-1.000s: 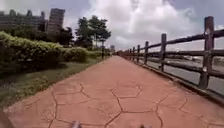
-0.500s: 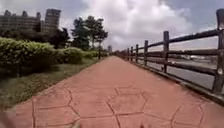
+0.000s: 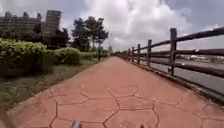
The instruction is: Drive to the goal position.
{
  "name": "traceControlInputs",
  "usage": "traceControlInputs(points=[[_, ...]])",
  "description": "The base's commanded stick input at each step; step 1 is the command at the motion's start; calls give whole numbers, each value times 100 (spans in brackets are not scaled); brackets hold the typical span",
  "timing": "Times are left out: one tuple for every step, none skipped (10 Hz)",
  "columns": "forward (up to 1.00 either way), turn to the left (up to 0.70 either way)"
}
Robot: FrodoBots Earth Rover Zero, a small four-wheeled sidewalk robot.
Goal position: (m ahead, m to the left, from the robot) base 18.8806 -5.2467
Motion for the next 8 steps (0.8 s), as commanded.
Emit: traceControlInputs(points=[[85,11],[85,11],[85,11],[85,11],[85,11],[85,-12],[85,-23],[85,-23]])
